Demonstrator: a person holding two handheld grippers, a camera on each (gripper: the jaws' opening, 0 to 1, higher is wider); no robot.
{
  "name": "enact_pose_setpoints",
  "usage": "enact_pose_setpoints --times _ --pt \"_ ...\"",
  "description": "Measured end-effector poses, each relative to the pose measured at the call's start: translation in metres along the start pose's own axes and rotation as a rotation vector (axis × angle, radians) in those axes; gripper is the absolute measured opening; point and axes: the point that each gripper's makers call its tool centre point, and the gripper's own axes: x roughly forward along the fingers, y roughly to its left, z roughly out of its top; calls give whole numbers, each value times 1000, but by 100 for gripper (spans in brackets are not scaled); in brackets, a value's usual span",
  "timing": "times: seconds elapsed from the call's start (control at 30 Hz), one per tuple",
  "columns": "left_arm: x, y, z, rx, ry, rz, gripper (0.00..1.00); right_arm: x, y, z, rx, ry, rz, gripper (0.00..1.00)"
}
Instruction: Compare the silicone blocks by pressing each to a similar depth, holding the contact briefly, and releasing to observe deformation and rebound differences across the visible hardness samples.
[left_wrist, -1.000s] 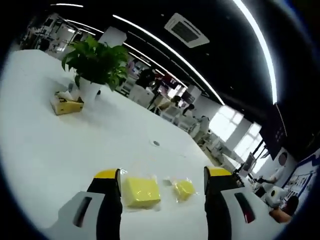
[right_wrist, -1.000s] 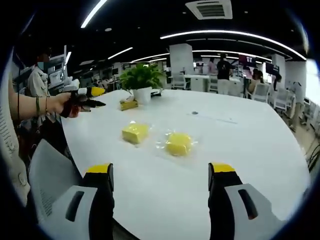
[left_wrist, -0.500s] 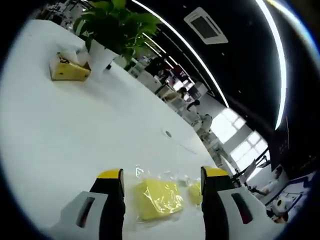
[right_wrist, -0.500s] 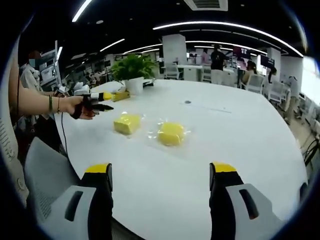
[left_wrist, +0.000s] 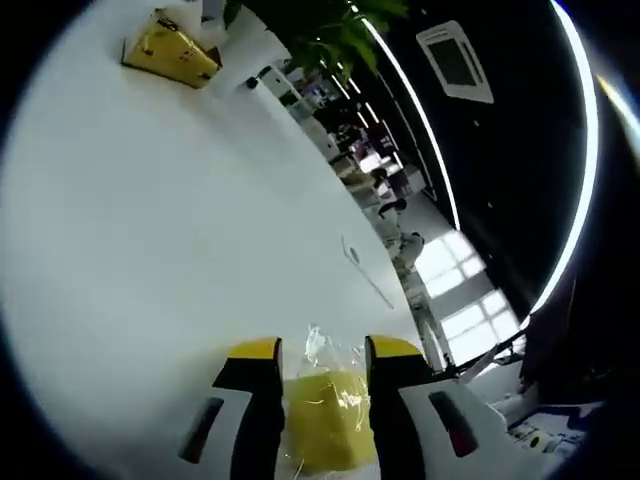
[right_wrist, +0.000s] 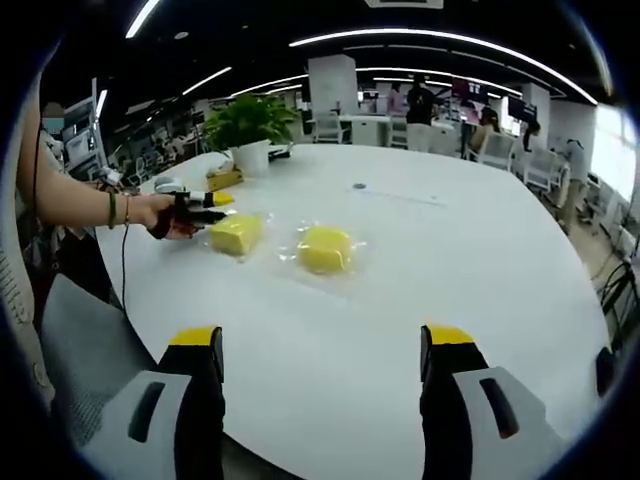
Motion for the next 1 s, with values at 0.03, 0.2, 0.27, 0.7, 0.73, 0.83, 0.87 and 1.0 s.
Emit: enact_pose_setpoints --times 0.03,0.2,0.27,0.7,0.73,0.83,0.87,1.0 --pt "1 1 -1 0 5 0 26 0 0 0 1 1 0 75" --pt "5 5 -7 -15 17 -1 21 0 -1 3 3 -11 -16 74" --pt "6 7 -9 -17 27 -5 15 0 -2 1 0 -2 -19 74" --pt "3 -5 -11 -51 13 -8 0 0 0 -3 6 14 -12 74" --pt "3 -10 -12 -53 18 -4 0 0 0 -3 6 14 -12 74" --pt "1 -22 -14 -80 37 3 0 -1 0 -1 6 9 -8 74" --pt "0 -36 -16 -75 34 6 0 -1 0 -1 3 8 -7 73" --pt "-5 -58 -22 21 41 15 0 -2 2 2 -7 -3 0 73"
